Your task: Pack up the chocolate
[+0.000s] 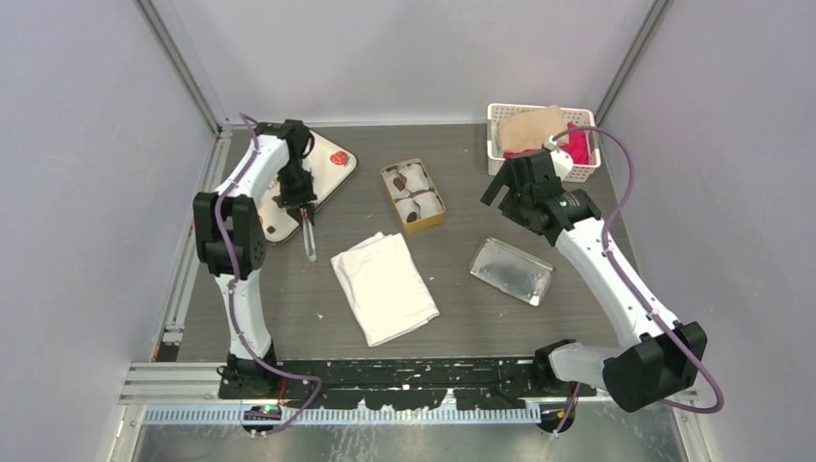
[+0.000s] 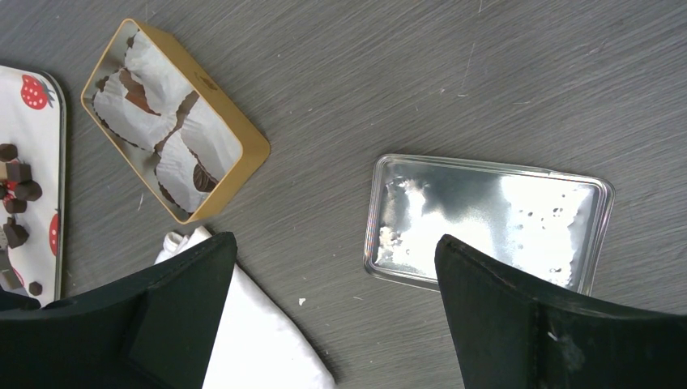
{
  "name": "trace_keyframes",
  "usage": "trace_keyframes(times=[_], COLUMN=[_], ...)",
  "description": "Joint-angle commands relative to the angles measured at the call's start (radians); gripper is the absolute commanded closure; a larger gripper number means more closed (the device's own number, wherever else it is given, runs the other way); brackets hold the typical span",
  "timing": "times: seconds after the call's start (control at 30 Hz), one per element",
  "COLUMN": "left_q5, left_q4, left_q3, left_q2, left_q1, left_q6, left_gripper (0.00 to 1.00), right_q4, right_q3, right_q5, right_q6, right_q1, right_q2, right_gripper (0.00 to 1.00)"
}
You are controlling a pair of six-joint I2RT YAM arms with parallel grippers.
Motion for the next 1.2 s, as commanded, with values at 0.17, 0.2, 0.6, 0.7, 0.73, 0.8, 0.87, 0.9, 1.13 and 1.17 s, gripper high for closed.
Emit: trace_keyframes(times=[0.17, 0.2, 0.6, 0.7, 0.73, 0.8, 0.87, 0.9, 1.13, 1.17], left_q5=[0.010, 0.013, 0.084, 0.092, 0.094, 0.097, 0.083, 0.076, 0.083, 0.088], left_q4=[0.052, 0.054, 0.085, 0.094, 0.096, 0.099, 0.096, 0.094, 0.086, 0.089], left_q3=[-0.011, -0.009, -0.013, -0.012, -0.010, -0.006, 0.003, 0.010, 0.053, 0.054], left_q2=[0.006, 0.011, 0.048, 0.055, 0.058, 0.065, 0.072, 0.075, 0.107, 0.107], left_q1=[0.031, 0.031, 0.039, 0.041, 0.043, 0.047, 0.049, 0.049, 0.051, 0.051], left_q6=[-0.057, -0.058, -0.087, -0.097, -0.103, -0.113, -0.126, -0.130, -0.150, -0.151], left_gripper=[0.75, 0.75, 0.68, 0.68, 0.68, 0.67, 0.66, 0.66, 0.62, 0.62], right_q4=[0.029, 0.029, 0.033, 0.034, 0.035, 0.036, 0.040, 0.041, 0.054, 0.054], right_q3=[0.043, 0.046, 0.049, 0.048, 0.048, 0.050, 0.050, 0.048, 0.031, 0.033], right_q5=[0.002, -0.001, 0.001, 0.000, 0.000, 0.001, -0.001, -0.001, -0.015, -0.015], right_q6=[0.000, -0.003, -0.010, -0.010, -0.010, -0.010, -0.009, -0.009, 0.002, 0.002], right_q1=[-0.004, -0.004, -0.004, -0.004, -0.003, -0.004, -0.004, -0.004, -0.004, -0.004], right_q2=[-0.005, -0.001, 0.013, 0.016, 0.018, 0.019, 0.019, 0.020, 0.025, 0.026], right_gripper=[0.02, 0.02, 0.02, 0.02, 0.02, 0.02, 0.02, 0.02, 0.02, 0.02])
